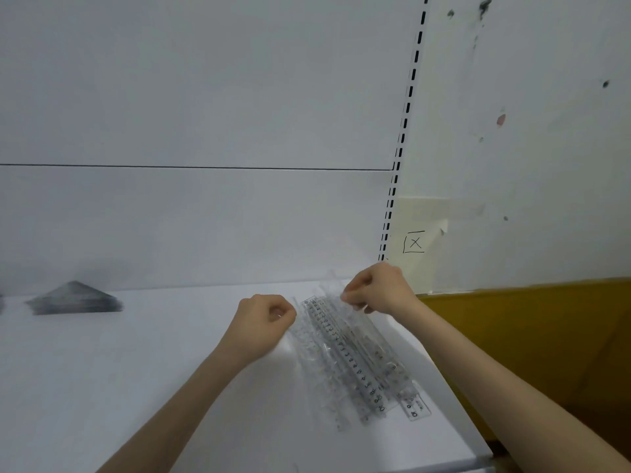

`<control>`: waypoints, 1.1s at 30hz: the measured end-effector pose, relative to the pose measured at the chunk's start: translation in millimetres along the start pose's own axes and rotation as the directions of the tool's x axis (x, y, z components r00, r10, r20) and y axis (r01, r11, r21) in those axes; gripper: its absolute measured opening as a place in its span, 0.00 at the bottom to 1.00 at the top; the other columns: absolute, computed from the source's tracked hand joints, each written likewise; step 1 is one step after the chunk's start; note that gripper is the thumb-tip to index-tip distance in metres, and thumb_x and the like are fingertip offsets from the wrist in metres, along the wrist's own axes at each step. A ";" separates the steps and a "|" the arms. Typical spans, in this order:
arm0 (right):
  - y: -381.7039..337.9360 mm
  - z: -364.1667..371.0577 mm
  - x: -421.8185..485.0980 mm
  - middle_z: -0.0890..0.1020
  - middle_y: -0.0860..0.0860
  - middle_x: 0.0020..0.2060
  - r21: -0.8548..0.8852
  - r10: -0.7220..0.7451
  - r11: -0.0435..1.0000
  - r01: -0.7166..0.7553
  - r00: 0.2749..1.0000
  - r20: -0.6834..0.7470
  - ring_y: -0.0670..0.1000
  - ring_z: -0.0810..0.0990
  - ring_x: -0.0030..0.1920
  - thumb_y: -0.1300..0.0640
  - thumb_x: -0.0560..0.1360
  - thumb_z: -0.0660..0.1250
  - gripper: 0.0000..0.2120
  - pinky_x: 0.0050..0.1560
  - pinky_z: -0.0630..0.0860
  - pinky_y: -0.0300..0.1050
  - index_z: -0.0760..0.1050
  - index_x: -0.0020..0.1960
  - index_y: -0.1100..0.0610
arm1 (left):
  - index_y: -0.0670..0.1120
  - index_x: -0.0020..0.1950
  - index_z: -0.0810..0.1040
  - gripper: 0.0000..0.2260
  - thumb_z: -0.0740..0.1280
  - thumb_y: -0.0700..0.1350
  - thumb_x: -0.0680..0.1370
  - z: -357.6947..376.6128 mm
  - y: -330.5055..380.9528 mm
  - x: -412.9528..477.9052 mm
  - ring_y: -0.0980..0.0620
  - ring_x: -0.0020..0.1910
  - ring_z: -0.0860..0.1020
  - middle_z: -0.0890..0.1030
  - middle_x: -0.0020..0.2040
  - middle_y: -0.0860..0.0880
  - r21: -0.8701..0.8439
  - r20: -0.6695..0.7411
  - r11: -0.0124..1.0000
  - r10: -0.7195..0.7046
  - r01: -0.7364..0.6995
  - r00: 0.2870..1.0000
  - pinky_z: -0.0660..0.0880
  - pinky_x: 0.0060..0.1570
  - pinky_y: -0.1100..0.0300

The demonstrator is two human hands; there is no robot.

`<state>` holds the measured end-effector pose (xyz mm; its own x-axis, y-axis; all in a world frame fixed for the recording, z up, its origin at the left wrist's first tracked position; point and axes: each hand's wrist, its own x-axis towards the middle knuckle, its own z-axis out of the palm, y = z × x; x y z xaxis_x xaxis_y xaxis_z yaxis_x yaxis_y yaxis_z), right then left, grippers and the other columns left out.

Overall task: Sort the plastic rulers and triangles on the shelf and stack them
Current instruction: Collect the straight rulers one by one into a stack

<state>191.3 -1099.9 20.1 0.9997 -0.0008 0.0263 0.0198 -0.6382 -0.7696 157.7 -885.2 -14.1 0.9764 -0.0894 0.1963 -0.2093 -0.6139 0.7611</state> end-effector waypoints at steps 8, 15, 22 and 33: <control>-57.6 -9.7 -2.5 0.83 0.53 0.32 0.526 -0.151 0.838 0.146 0.988 -0.034 0.47 0.80 0.31 0.64 0.71 0.74 0.03 0.38 0.80 0.39 0.82 0.43 0.64 | 0.41 0.51 0.80 0.19 0.56 0.53 0.81 2.7 41.0 -15.2 0.43 0.45 0.83 0.85 0.45 0.41 -0.648 0.236 0.722 -0.111 0.242 0.965 0.80 0.50 0.48; -76.1 13.5 1.4 0.82 0.54 0.33 0.655 -0.213 0.726 0.210 0.974 -0.076 0.47 0.80 0.32 0.63 0.72 0.73 0.03 0.38 0.79 0.38 0.80 0.44 0.63 | 0.39 0.57 0.74 0.12 0.57 0.45 0.82 -1.4 48.0 -17.6 0.43 0.33 0.78 0.80 0.40 0.38 -0.811 0.331 0.496 -0.046 0.309 0.942 0.77 0.33 0.52; -16.4 5.2 -2.4 0.82 0.45 0.38 -0.187 -0.158 0.968 0.170 0.985 0.074 0.44 0.80 0.38 0.46 0.70 0.74 0.13 0.40 0.77 0.38 0.80 0.47 0.55 | 0.40 0.51 0.74 0.10 0.56 0.44 0.82 -6.8 26.5 1.2 0.47 0.25 0.71 0.75 0.33 0.41 -0.794 0.223 0.551 -0.129 0.257 0.966 0.71 0.27 0.58; 24.9 -6.9 -13.2 0.82 0.47 0.30 -0.169 0.091 0.984 -0.049 0.964 0.249 0.39 0.76 0.29 0.56 0.70 0.75 0.05 0.26 0.67 0.30 0.84 0.42 0.57 | 0.44 0.51 0.74 0.07 0.60 0.45 0.78 -0.1 5.4 6.3 0.46 0.27 0.71 0.74 0.34 0.41 -0.814 0.250 0.478 -0.221 0.328 0.943 0.71 0.29 0.58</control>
<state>178.5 -1121.1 5.0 0.9699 0.1334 -0.2035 -0.0323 -0.7582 -0.6512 162.7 -889.0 -8.6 0.9798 -0.1444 -0.1381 0.1779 0.3158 0.9320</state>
